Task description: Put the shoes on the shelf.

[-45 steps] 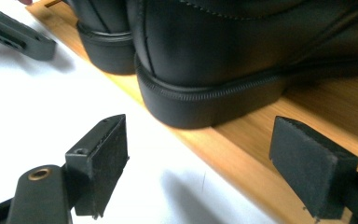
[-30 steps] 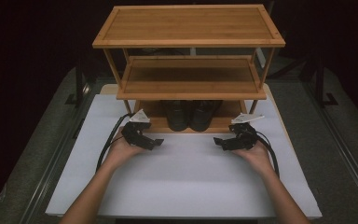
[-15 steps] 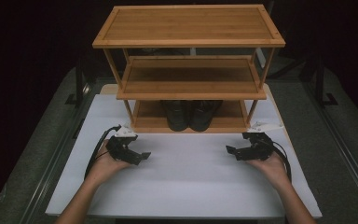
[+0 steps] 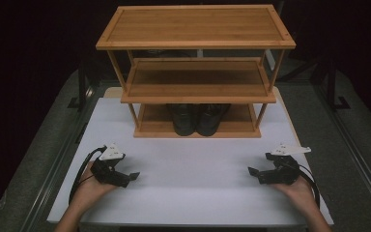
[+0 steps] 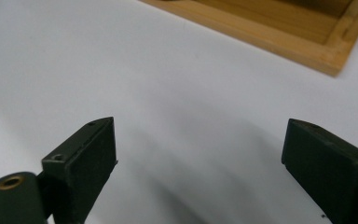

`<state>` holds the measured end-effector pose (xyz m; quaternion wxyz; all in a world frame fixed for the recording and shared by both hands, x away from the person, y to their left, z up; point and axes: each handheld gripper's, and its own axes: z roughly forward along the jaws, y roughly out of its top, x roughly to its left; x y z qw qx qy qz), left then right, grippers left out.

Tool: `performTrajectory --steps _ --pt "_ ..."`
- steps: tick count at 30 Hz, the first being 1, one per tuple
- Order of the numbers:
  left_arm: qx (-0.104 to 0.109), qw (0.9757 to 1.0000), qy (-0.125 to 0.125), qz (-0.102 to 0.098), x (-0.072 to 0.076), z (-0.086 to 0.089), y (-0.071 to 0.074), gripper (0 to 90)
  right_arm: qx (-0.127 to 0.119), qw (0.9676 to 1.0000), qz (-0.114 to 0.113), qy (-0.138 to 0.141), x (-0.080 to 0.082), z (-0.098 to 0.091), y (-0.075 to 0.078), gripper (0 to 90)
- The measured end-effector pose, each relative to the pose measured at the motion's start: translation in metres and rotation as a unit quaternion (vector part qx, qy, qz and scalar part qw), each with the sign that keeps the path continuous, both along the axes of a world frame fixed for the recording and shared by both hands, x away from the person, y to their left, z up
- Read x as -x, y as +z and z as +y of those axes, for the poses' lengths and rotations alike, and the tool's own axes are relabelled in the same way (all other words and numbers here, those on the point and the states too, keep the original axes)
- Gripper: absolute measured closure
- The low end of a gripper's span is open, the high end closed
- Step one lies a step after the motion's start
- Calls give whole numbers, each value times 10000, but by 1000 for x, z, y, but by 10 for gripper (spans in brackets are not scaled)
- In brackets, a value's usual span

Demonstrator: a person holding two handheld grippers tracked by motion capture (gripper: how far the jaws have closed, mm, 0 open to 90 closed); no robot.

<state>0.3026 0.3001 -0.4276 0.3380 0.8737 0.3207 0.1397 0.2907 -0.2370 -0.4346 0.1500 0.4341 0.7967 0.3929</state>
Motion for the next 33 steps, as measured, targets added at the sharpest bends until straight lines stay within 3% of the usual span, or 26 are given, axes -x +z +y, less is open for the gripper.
performTrajectory --steps 3,17,20,25,33 --pt "-77 9999 62 25 8 7 -4 91 45 10000 2 -62 8 -5 -3 97" --pt "16 9996 277 37 38 30 -16 90 306 9988 113 -376 35 -26 -17 97" --pt "37 9996 281 16 41 32 -18 84 380 9983 183 -391 36 -26 -21 97" --pt "119 9995 291 -47 41 34 -21 64 582 9975 115 -394 38 -23 -22 98" --pt "147 9994 301 -33 41 34 -22 57 570 9976 100 -393 38 -23 -23 97"
